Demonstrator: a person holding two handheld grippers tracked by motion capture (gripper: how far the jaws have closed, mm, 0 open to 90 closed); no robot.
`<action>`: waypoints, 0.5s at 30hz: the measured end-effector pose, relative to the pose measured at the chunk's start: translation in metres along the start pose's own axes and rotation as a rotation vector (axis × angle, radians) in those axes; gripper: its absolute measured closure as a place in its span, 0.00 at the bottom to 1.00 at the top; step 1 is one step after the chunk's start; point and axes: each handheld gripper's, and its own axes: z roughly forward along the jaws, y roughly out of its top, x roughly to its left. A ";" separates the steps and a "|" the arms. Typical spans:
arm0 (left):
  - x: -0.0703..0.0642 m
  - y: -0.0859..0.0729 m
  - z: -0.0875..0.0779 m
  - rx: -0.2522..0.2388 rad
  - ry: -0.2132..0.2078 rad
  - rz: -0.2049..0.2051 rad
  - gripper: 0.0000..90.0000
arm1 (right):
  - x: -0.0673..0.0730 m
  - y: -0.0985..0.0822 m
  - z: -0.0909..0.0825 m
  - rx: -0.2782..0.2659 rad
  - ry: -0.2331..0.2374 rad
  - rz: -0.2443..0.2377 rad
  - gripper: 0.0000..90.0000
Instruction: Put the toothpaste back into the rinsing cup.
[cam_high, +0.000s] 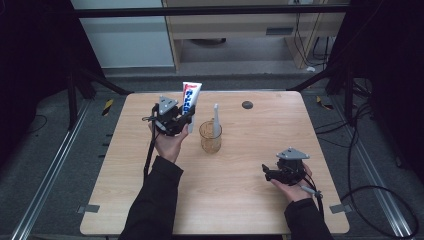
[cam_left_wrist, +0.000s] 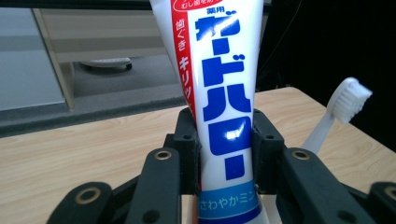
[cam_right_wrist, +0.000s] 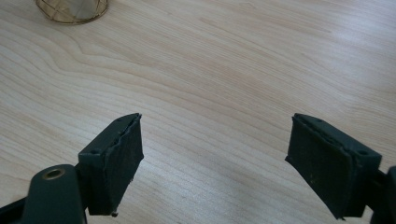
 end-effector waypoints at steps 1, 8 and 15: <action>-0.001 0.001 0.002 -0.004 -0.001 0.000 0.76 | 0.000 0.000 0.000 -0.001 -0.001 -0.004 0.20; -0.008 0.003 0.016 -0.044 -0.009 0.003 0.76 | -0.002 -0.001 0.001 -0.006 -0.009 -0.008 0.20; -0.016 0.004 0.028 -0.052 -0.025 0.015 0.76 | -0.001 -0.002 0.002 -0.007 -0.010 -0.007 0.20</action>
